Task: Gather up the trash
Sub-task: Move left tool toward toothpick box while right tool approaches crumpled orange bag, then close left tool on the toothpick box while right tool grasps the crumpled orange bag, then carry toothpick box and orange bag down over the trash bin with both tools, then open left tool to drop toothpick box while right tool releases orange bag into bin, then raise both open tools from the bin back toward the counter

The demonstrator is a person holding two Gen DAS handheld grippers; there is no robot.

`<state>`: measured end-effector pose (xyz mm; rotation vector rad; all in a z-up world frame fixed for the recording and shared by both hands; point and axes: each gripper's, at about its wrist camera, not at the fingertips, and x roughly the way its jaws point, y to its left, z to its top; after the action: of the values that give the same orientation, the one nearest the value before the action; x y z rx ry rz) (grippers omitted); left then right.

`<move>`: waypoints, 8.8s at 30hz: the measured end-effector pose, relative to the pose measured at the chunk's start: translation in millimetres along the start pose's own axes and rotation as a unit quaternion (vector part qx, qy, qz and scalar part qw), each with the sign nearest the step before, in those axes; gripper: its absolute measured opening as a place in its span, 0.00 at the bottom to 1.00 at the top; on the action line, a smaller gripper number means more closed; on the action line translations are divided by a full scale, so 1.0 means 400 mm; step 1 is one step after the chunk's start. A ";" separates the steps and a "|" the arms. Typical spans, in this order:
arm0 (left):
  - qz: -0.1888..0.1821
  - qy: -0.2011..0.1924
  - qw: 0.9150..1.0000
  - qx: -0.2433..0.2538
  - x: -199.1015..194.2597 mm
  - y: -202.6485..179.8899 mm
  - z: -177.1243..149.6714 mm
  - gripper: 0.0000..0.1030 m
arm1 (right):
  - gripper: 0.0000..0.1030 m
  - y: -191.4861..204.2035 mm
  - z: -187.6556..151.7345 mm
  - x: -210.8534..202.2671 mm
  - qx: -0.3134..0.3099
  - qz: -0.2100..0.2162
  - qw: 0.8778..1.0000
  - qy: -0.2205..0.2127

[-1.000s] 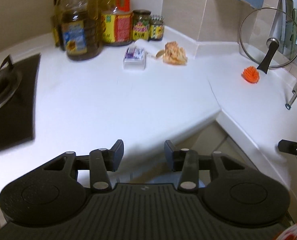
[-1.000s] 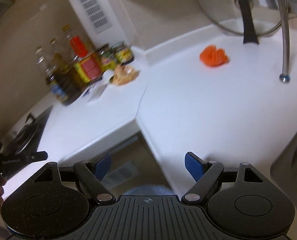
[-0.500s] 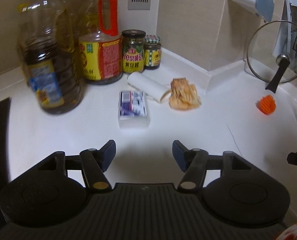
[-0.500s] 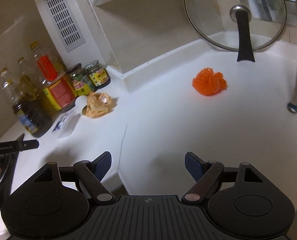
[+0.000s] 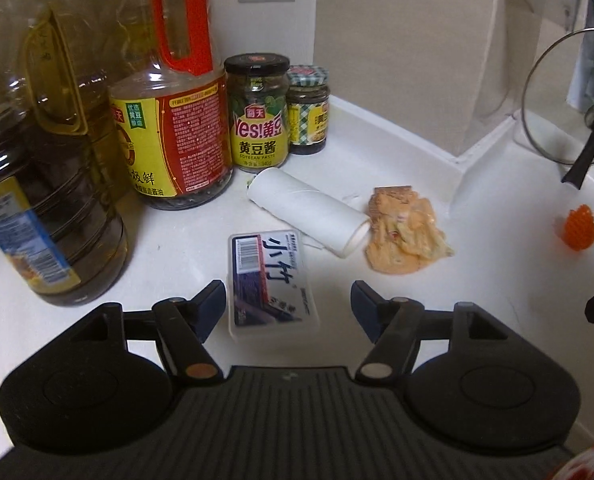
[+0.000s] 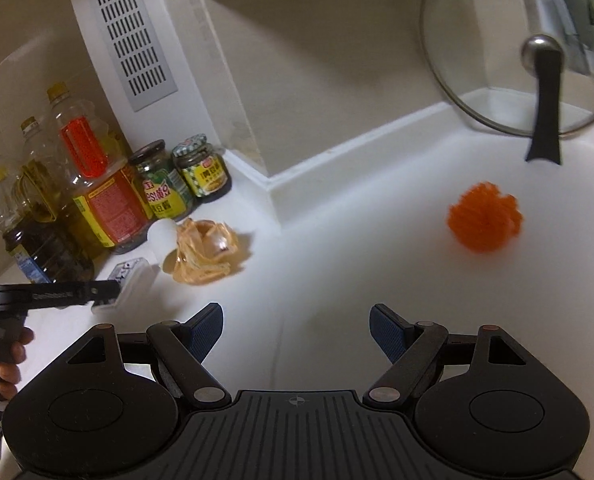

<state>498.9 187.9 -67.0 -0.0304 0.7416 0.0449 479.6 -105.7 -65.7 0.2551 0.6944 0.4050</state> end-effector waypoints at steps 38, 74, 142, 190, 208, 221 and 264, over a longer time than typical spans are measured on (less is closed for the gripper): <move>0.027 0.002 1.000 -0.001 0.056 0.094 0.039 0.53 | 0.78 0.225 0.094 0.337 -0.115 0.043 0.992 0.019; 0.031 -0.011 0.999 -0.010 -0.055 0.035 -0.017 0.53 | 0.31 0.157 0.064 0.201 -0.118 0.063 0.991 -0.014; 0.009 0.104 0.988 -0.110 -0.457 -0.280 -0.726 0.53 | 0.31 0.016 -0.576 -0.293 -0.090 0.100 0.972 0.190; -0.036 0.174 0.984 -0.029 -0.090 -0.243 -0.767 0.60 | 0.31 -0.067 -0.675 -0.021 0.002 -0.014 0.975 0.220; -0.023 0.172 0.984 -0.049 -0.116 -0.208 -0.764 0.60 | 0.55 -0.051 -0.671 -0.003 0.000 -0.012 0.980 0.197; -0.020 0.171 0.984 -0.047 -0.114 -0.218 -0.771 0.60 | 0.55 -0.047 -0.681 -0.022 -0.001 -0.011 0.978 0.207; 0.048 0.045 0.991 -0.117 -0.566 -0.297 -0.663 0.60 | 0.72 -0.017 -0.481 -0.395 -0.041 0.124 0.981 0.142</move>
<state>159.5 51.0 -107.9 -0.2214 0.8248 0.2240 243.7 -163.6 -121.4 0.2086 0.9284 0.7156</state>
